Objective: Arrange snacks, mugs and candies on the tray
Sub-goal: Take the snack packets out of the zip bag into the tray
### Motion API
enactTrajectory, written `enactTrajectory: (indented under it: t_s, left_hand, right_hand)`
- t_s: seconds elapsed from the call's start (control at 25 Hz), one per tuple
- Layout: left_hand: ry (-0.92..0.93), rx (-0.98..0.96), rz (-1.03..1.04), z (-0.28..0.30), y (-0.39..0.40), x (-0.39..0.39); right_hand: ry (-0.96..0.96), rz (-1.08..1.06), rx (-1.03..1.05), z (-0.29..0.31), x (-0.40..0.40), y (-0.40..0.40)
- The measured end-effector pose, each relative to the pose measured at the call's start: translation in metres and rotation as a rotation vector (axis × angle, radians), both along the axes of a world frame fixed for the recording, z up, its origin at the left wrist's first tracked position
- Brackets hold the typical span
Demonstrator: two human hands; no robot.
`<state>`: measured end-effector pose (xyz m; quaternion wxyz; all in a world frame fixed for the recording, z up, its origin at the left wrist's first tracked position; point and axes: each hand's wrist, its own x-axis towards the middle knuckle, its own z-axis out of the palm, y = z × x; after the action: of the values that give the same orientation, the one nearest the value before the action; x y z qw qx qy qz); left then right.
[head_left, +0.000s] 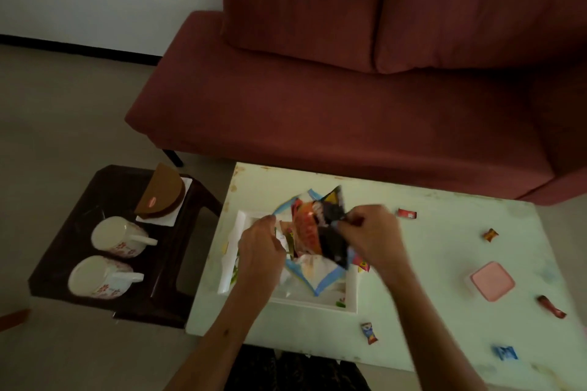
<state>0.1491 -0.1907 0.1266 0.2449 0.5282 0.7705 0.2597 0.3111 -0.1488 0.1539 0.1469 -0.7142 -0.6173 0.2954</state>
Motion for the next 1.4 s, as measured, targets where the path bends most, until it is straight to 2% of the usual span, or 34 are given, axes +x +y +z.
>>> enactTrajectory:
  t_s: [0.16,0.28,0.44,0.64,0.84,1.0,1.08,1.16,1.2,1.24,1.28,1.32,1.4]
  left_hand:
    - [0.080,-0.052,0.043,-0.002,0.007,-0.011]
    - [0.110,-0.075,0.046,-0.002,0.007,-0.015]
    - [0.113,-0.034,0.046,0.000,0.002,-0.018]
    - [0.137,-0.036,0.071,0.001,-0.003,-0.023]
    - [0.141,-0.048,0.083,0.004,-0.010,-0.023]
    - [0.121,-0.051,0.059,0.008,-0.013,-0.020]
    - [0.106,-0.040,0.044,0.009,-0.014,-0.016]
    - [0.090,-0.029,0.034,0.010,-0.013,-0.012]
    - [0.081,-0.029,0.030,0.010,-0.013,-0.011]
    - [0.074,-0.033,0.023,0.010,-0.013,-0.009]
    - [0.069,-0.039,0.014,0.011,-0.013,-0.007]
    - [0.068,-0.046,0.003,0.011,-0.015,-0.006]
    - [0.060,-0.051,-0.020,0.013,-0.017,-0.004]
  right_hand:
    - [0.147,-0.213,0.251,0.059,0.064,-0.012]
    - [0.149,-0.269,0.261,0.039,0.083,-0.018]
    - [-0.085,-0.100,-0.025,-0.051,0.065,-0.014]
    - [-0.079,-0.049,-0.256,-0.164,0.053,-0.023]
    - [-0.097,-0.107,-0.398,-0.210,0.073,-0.029]
    - [-0.143,-0.150,-0.486,-0.210,0.087,-0.025]
    - [-0.069,-0.292,-0.360,-0.186,0.082,-0.016]
    - [0.145,-0.471,-0.030,-0.142,0.065,-0.008]
    - [0.257,-0.496,0.170,-0.117,0.053,-0.006]
    - [0.332,-0.444,0.320,-0.093,0.040,-0.006]
    - [0.371,-0.330,0.375,-0.073,0.024,-0.006]
    - [0.351,-0.174,0.325,-0.061,0.009,-0.006]
    - [0.069,0.168,0.040,-0.062,-0.020,0.001]
